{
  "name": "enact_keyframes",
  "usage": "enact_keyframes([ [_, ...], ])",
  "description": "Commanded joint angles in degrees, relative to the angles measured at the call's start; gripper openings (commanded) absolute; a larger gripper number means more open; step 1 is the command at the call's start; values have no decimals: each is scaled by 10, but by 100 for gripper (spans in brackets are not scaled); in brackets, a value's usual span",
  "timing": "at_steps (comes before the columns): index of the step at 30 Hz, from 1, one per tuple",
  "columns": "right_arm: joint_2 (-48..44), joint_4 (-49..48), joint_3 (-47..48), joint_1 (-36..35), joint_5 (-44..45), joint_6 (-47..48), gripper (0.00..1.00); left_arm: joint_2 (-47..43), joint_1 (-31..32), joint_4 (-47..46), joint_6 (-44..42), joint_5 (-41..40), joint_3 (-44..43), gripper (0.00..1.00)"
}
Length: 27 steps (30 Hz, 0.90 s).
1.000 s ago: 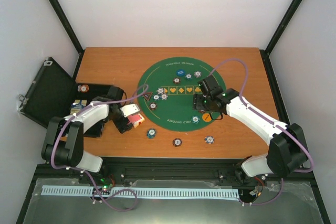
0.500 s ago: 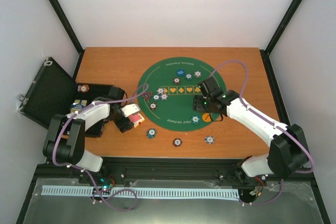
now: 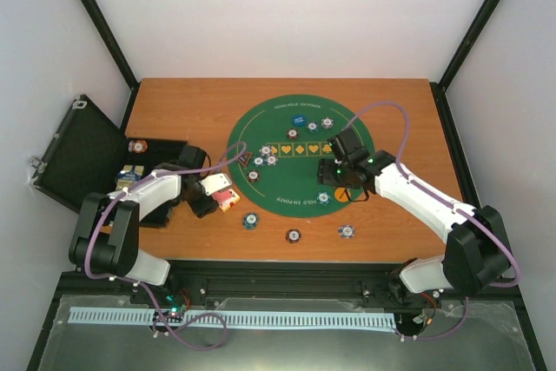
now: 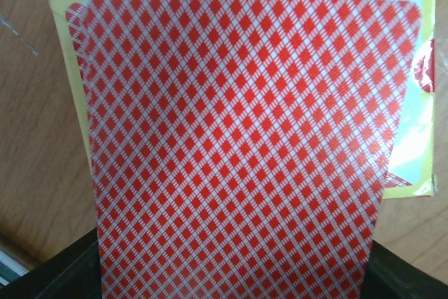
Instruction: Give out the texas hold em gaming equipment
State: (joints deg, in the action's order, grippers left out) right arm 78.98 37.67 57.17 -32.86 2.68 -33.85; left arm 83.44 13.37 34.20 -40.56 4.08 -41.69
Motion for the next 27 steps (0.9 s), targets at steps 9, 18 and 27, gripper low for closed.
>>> enact_keyframes([
  [9,-15,-21,-22,-9,-34,3,71,-10,7,-4,-36,-4,-2,46],
  [18,-14,-37,-23,-17,-59,-3,71,-56,7,29,-56,-3,-19,13],
  [27,-9,-71,-23,-29,-117,-18,71,-87,7,77,-66,5,-41,4],
])
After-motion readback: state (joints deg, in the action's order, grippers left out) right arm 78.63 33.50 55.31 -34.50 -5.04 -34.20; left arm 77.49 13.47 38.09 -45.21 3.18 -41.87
